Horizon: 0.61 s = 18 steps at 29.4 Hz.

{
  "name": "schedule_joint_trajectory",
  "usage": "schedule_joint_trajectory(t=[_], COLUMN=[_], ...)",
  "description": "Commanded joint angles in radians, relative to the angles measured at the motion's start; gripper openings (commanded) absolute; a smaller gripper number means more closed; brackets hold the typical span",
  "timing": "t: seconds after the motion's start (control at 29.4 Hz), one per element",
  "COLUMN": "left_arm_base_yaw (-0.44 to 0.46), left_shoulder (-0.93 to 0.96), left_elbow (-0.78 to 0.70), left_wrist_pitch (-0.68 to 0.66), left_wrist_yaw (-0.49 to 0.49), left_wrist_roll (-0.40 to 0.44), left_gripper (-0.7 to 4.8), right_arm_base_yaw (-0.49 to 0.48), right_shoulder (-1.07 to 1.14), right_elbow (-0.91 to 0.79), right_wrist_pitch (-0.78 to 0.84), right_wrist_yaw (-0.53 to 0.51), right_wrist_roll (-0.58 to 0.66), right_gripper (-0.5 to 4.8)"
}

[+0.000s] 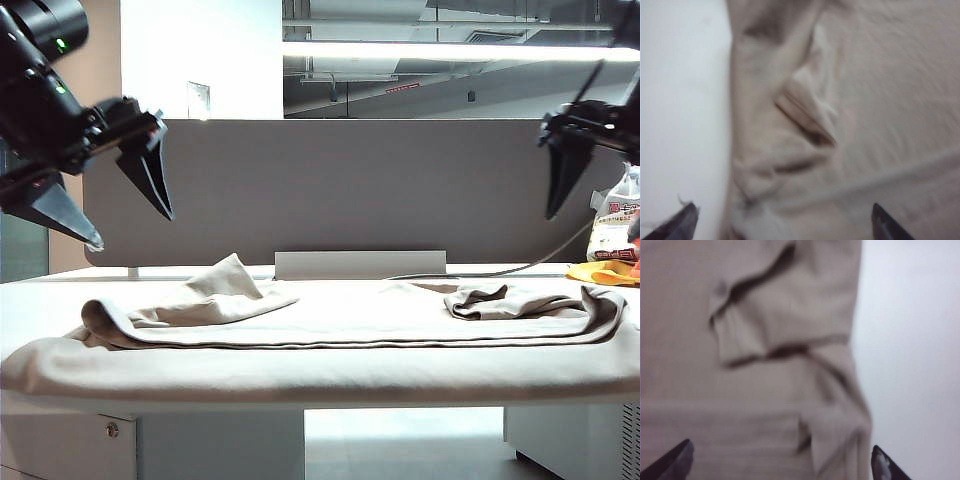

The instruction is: Fold the bottom side of the T-shirt horizontally towards the center, about one-third of the way, then fold the sleeve back towards the center, creating a straight line along the edge of the T-shirt, and finally fold the bottom of the T-shirt up towards the top, creating a neat rectangle.

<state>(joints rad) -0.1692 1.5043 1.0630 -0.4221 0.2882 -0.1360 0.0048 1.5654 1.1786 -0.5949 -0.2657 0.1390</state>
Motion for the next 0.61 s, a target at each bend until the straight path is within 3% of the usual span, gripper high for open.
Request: schedule_joint_trajectory(t=[0.03,0.27,0.55,0.61], left_arm_base_yaw=[-0.008,-0.024,-0.082,-0.089], left_shoulder=[-0.125,-0.39,-0.441,-0.441], left_elbow=[-0.11,-0.37,-0.51,-0.524], left_wrist_pitch=[0.005,0.0,0.006,0.01], left_wrist_yaw=[-0.007,0.008,0.029,0.022], left_wrist_roll=[-0.044,-0.127,-0.18,-0.184], left_gripper=[4.79,4.79,4.79,4.79], right_arm_base_yaw=[0.0,-0.015,-0.024,-0.024], right_shoulder=[-0.11,-0.35,-0.387,-0.387], right_elbow=[-0.135,-0.401,-0.531,-0.546], right_wrist_pitch=[0.064,0.083,0.089,0.093], right_wrist_yaw=[-0.03,-0.022,-0.029,-0.029], right_wrist_roll=[0.029,0.075,0.106,0.11], right_gripper=[4.79,4.79,4.78,4.54])
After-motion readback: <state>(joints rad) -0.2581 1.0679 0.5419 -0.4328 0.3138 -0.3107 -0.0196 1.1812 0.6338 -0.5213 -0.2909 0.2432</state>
